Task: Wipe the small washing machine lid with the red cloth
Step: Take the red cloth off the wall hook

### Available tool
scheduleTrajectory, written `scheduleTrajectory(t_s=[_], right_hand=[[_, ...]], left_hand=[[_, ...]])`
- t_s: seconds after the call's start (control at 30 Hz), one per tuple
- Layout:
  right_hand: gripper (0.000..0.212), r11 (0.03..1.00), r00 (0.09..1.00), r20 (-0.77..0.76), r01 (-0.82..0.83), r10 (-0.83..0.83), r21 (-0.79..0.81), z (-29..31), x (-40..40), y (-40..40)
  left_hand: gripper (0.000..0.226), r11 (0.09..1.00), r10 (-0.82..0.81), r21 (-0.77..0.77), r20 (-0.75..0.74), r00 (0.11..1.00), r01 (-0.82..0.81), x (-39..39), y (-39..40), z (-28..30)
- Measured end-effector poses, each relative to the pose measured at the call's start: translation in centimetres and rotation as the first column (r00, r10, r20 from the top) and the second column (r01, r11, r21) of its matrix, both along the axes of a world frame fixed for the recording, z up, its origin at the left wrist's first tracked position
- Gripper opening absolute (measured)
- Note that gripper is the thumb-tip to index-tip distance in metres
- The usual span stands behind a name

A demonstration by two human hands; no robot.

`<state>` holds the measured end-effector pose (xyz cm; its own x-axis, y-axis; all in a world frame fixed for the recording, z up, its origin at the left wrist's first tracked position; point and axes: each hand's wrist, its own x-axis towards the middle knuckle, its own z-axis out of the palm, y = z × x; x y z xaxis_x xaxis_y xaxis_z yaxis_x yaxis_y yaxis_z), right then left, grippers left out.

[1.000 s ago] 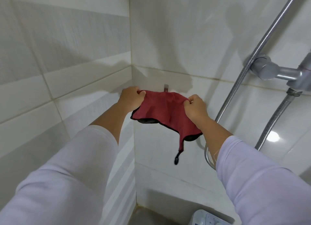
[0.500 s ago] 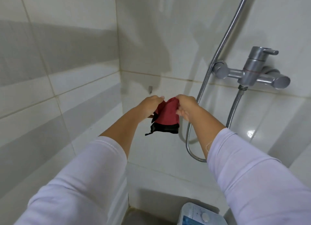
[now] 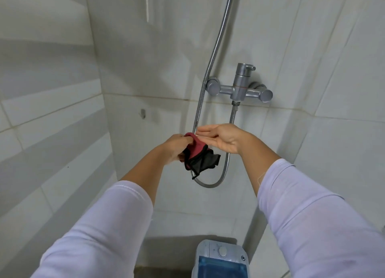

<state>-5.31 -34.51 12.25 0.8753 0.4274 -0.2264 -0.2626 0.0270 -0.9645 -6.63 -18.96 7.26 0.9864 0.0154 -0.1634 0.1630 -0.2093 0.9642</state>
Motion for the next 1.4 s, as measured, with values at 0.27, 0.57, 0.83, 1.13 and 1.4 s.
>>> scheduleTrajectory(t_s=[0.27, 0.57, 0.83, 1.13, 1.4], right_hand=[[0.056, 0.938, 0.986, 0.052, 0.169, -0.161, -0.302, -4.3, -1.2, -6.9], [0.030, 0.925, 0.933, -0.026, 0.352, -0.359, -0.145, -9.3, -1.7, -14.3], [0.025, 0.926, 0.918, -0.216, 0.362, -0.334, 0.108, -13.5, -0.8, -19.8], [0.036, 0.926, 0.928, -0.053, 0.363, -0.369, -0.106, -22.0, 2.5, -23.0], [0.053, 0.976, 0.954, -0.209, 0.208, -0.217, -0.062, -37.1, 4.8, -23.4]], left_hand=[[0.033, 0.981, -0.122, -0.164, -0.096, 0.988, 0.105, 0.3, -7.0, -0.2], [0.052, 0.910, -0.401, -0.214, -0.241, 0.884, 0.354, 1.1, -14.3, -0.8], [0.048, 0.906, -0.386, 0.086, -0.237, 0.892, 0.415, 3.4, -17.2, -7.7], [0.016, 0.909, -0.405, 0.019, -0.199, 0.893, 0.416, 5.9, -20.1, -17.5], [0.007, 0.901, -0.434, -0.074, -0.187, 0.881, 0.428, 9.4, -20.7, -30.1]])
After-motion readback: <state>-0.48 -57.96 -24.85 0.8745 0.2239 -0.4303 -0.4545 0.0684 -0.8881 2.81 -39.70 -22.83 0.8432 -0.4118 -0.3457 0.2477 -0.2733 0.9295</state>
